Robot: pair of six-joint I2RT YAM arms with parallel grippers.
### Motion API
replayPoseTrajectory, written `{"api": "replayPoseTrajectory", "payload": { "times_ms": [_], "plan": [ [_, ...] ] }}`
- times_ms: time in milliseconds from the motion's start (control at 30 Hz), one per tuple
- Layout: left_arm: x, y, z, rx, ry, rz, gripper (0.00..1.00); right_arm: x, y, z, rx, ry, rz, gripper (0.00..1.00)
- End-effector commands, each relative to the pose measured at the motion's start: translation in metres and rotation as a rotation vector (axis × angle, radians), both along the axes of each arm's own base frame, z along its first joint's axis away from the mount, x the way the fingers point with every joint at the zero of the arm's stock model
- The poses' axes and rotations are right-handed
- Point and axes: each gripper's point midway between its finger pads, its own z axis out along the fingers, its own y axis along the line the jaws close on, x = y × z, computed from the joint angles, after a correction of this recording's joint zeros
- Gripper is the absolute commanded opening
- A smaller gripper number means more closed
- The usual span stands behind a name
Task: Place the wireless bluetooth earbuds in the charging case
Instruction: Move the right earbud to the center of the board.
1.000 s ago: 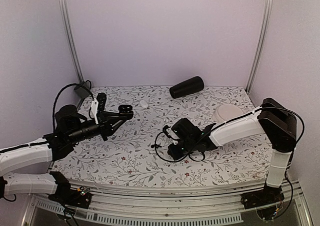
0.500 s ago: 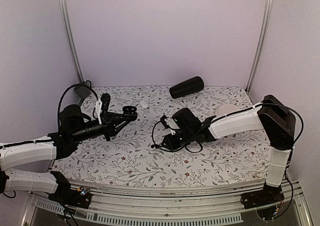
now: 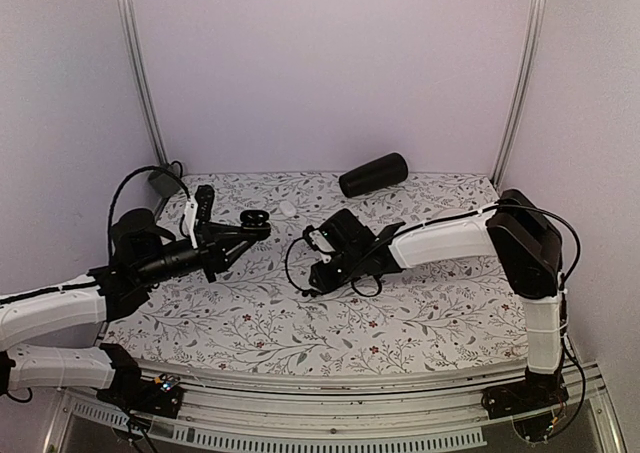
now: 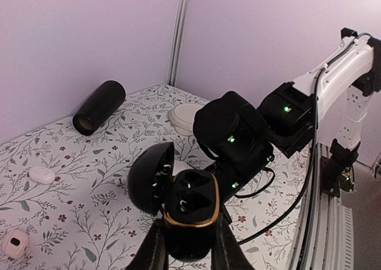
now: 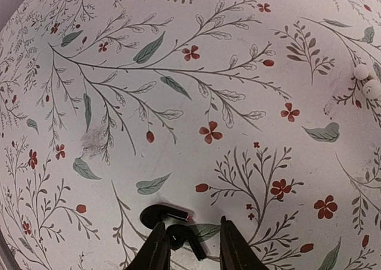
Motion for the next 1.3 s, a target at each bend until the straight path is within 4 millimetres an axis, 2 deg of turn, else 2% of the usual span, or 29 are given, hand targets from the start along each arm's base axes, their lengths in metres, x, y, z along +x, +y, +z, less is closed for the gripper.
{"api": "replayPoseTrajectory", "payload": {
  "times_ms": [0, 367, 733, 1033, 1167, 1267],
  "plan": [
    [0.004, 0.003, 0.017, -0.009, -0.038, 0.016, 0.0, -0.008, 0.002, -0.01, -0.08, -0.022, 0.031, 0.31],
    [0.002, 0.004, 0.02, -0.016, -0.044, 0.014, 0.0, -0.004, 0.003, -0.022, -0.13, -0.018, 0.011, 0.29],
    [0.003, 0.004, 0.024, -0.021, -0.045, 0.012, 0.0, -0.004, 0.002, -0.024, -0.145, -0.021, -0.006, 0.27],
    [0.003, 0.002, 0.025, -0.029, -0.038, 0.002, 0.0, -0.008, -0.004, -0.038, -0.178, -0.009, 0.004, 0.27],
    [0.003, 0.002, 0.025, -0.032, -0.038, 0.004, 0.0, -0.011, -0.008, -0.036, -0.161, 0.0, 0.001, 0.2],
    [0.003, 0.002, 0.026, -0.035, -0.036, 0.003, 0.0, -0.018, -0.02, -0.037, -0.134, 0.033, -0.01, 0.14]
  ]
}}
